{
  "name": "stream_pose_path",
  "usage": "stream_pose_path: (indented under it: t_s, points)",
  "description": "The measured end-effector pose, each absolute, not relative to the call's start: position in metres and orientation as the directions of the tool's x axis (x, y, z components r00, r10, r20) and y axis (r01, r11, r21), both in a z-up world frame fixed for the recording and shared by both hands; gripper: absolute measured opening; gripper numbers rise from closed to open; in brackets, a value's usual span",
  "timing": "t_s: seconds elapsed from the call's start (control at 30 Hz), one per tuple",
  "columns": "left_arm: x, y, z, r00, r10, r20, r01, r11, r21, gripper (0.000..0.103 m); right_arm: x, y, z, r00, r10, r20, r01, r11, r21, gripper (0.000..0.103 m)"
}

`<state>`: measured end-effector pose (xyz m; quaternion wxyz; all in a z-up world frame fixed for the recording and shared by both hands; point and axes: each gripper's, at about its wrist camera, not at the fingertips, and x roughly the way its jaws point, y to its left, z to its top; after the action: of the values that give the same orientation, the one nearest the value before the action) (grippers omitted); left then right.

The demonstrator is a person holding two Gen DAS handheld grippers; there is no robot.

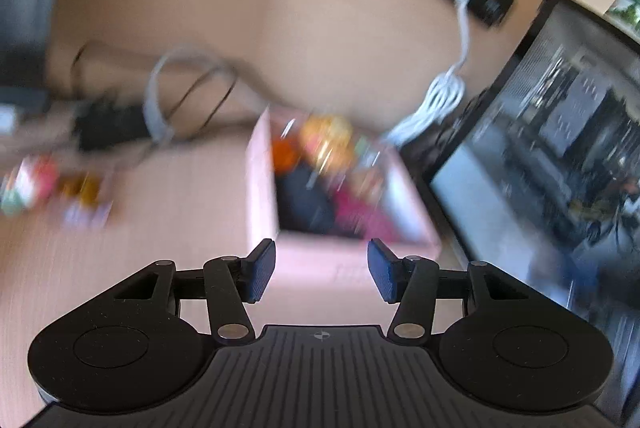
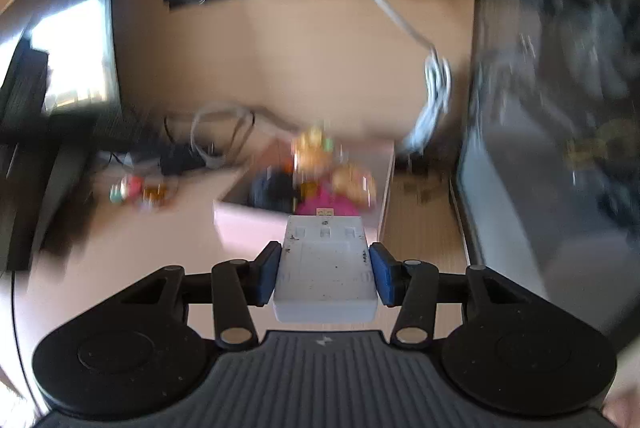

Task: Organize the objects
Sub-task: 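Lower the bun into the pink box and open the left gripper while the right carries the adapter, then release the white adapter into the pink box with the right gripper, then grasp the pink cat figurine with the left gripper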

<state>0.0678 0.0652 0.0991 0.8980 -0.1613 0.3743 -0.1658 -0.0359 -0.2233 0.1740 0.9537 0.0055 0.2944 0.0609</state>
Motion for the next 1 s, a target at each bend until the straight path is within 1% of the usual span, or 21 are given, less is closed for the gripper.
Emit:
stream_pose_path:
  t_s: [0.13,0.27,0.3,0.33,0.4,0.43,0.47,0.53,0.67,0.77,0.9,1.0]
  points:
    - [0.031,0.09,0.07,0.632,-0.406,-0.66,0.081,0.882,-0.465,0.055,0.005,-0.222,0.199,0.863,0.119,-0.49,-0.102,0.993,0.062,0.047]
    - [0.009,0.113,0.059,0.637,-0.373,-0.675,0.008,0.879,-0.478,0.055,0.058,-0.223,0.211,0.884,0.108,-0.454,-0.066,0.992,0.108,0.047]
    - [0.005,0.119,0.058,0.643,-0.361,-0.675,-0.005,0.88,-0.476,0.055,0.068,-0.223,0.21,0.887,0.099,-0.45,-0.056,0.993,0.108,0.051]
    - [0.001,0.126,0.057,0.651,-0.348,-0.674,-0.019,0.881,-0.473,0.055,0.078,-0.223,0.207,0.886,0.084,-0.456,-0.04,0.994,0.106,0.063]
    - [-0.005,0.136,0.055,0.666,-0.322,-0.673,-0.045,0.883,-0.467,0.055,0.086,-0.223,0.201,0.879,0.062,-0.473,-0.01,0.994,0.112,0.084]
    - [-0.008,0.142,0.054,0.671,-0.305,-0.676,-0.063,0.885,-0.462,0.055,0.084,-0.221,0.196,0.878,0.069,-0.474,-0.01,0.992,0.127,0.091]
    - [-0.01,0.147,0.051,0.673,-0.288,-0.681,-0.081,0.887,-0.455,0.055,0.079,-0.218,0.189,0.874,0.088,-0.478,-0.025,0.99,0.137,0.094]
    - [-0.01,0.155,0.047,0.676,-0.255,-0.691,-0.117,0.889,-0.442,0.055,0.066,-0.209,0.172,0.862,0.113,-0.494,-0.058,0.991,0.124,0.103]
    - [-0.003,0.164,0.04,0.673,-0.22,-0.707,-0.161,0.888,-0.43,0.055,0.038,-0.183,0.127,0.822,0.121,-0.556,-0.08,0.992,0.098,0.103]
    - [0.001,0.168,0.041,0.69,-0.191,-0.699,-0.165,0.898,-0.408,0.055,0.025,-0.168,0.105,0.81,0.086,-0.58,-0.065,0.996,0.057,0.103]
    - [0.01,0.179,0.049,0.735,-0.123,-0.667,-0.142,0.934,-0.328,0.055,0.012,-0.152,0.094,0.827,0.071,-0.557,-0.094,0.995,-0.014,0.103]
    - [0.025,0.194,0.057,0.768,-0.064,-0.637,-0.117,0.964,-0.239,0.055,0.012,-0.14,0.093,0.799,0.11,-0.591,-0.153,0.988,-0.023,0.103]
